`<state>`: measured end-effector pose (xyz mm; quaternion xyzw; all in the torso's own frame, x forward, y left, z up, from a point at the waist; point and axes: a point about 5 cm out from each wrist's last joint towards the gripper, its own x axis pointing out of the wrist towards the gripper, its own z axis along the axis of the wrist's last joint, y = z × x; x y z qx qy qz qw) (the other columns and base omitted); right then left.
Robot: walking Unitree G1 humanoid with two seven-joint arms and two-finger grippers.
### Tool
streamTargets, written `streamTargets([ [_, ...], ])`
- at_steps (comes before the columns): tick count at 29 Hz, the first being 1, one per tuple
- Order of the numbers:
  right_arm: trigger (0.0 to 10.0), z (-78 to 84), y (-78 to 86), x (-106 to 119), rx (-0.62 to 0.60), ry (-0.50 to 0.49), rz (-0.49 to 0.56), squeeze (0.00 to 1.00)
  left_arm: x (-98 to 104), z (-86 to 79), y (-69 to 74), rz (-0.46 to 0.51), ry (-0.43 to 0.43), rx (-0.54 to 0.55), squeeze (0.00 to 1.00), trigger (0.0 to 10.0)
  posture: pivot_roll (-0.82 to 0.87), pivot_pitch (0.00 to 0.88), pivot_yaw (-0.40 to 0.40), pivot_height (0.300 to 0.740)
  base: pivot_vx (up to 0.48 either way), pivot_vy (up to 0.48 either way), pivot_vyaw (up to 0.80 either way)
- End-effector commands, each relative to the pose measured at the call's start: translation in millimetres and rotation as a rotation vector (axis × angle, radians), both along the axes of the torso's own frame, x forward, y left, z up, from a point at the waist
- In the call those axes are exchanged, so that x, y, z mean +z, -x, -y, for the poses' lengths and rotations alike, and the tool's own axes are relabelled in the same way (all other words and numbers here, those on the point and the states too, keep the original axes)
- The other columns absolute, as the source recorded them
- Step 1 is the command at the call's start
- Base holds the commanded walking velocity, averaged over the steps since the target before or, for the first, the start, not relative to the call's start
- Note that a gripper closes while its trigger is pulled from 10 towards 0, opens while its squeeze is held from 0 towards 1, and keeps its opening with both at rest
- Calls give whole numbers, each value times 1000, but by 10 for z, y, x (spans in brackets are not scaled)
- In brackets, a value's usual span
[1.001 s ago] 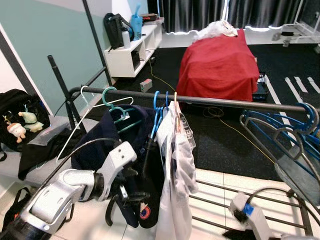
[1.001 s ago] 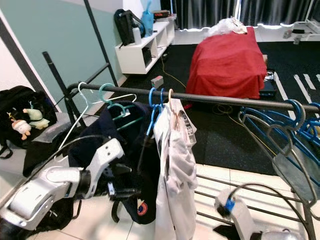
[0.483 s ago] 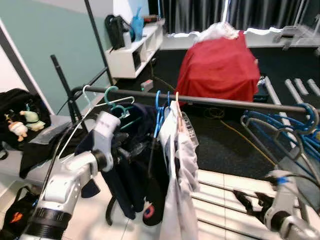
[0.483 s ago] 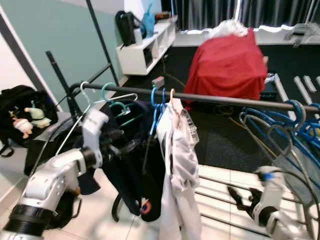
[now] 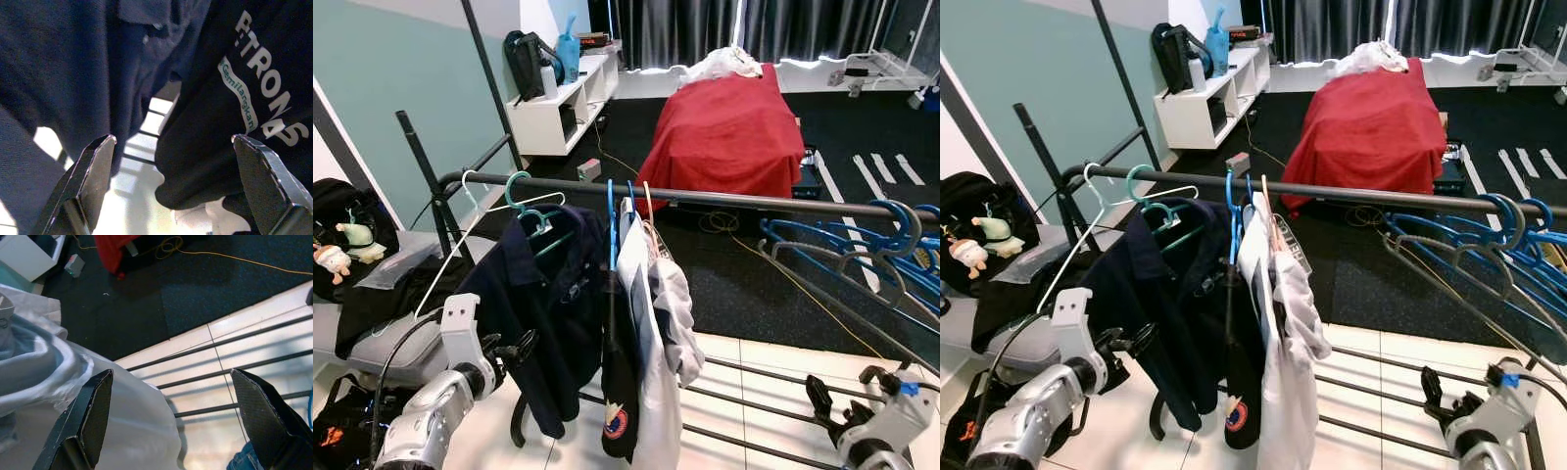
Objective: Hang hanger
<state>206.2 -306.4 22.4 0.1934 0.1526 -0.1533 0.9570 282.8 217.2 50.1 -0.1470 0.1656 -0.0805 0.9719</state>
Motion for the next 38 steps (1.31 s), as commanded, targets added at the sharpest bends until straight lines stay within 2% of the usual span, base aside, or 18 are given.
streamTargets([
  [1, 10000, -41, 34, -84, 1, -9, -31, 0, -88, -30, 61, -29, -1, 23, 0, 10000, -149, 0, 74, 710, -251, 0, 0],
  [7, 10000, -94, -4, -182, 9, 10, -56, 0, -227, -47, 157, -57, -1, 55, 0, 10000, -136, 0, 57, 710, -328, 0, 0],
  [15, 10000, -104, -29, -210, 15, 27, -49, 0, -285, -44, 168, -55, 5, 63, 0, 10000, -142, 0, 53, 710, -379, 0, 0],
  [18, 10000, -113, -33, -227, 19, 40, -42, 0, -238, 34, 105, -22, 36, 29, 0, 10000, -143, 0, 53, 710, -391, 0, 0],
  [24, 10000, -113, -43, -240, 23, 46, -41, 0, -164, 83, 36, 11, 43, 4, 0, 10000, -152, 0, 57, 710, -392, 0, 0],
  [32, 10000, -115, -47, -244, 28, 48, -41, 0, -131, 97, 9, 23, 45, -1, 0, 10000, -150, 0, 58, 710, -390, 0, 0],
  [33, 10000, -118, -54, -250, 33, 49, -41, 0, -87, 111, -30, 39, 47, -8, 0, 10000, -149, 0, 57, 710, 0, 0, 0],
  [36, 10000, -118, -54, -250, 33, 49, -41, 0, -87, 111, -30, 39, 47, -8, 0, 10000, -149, 0, 57, 710, 0, 0, 0],
  [37, 10000, -126, -67, -257, 40, 52, -41, 0, -53, 125, -76, 58, 12, -21, 0, 10000, -149, 0, 58, 710, 0, 0, 0],
  [38, 10000, -126, -67, -257, 40, 52, -41, 0, -53, 125, -76, 58, 12, -21, 0, 10000, -149, 0, 58, 710, 0, 0, 0],
])
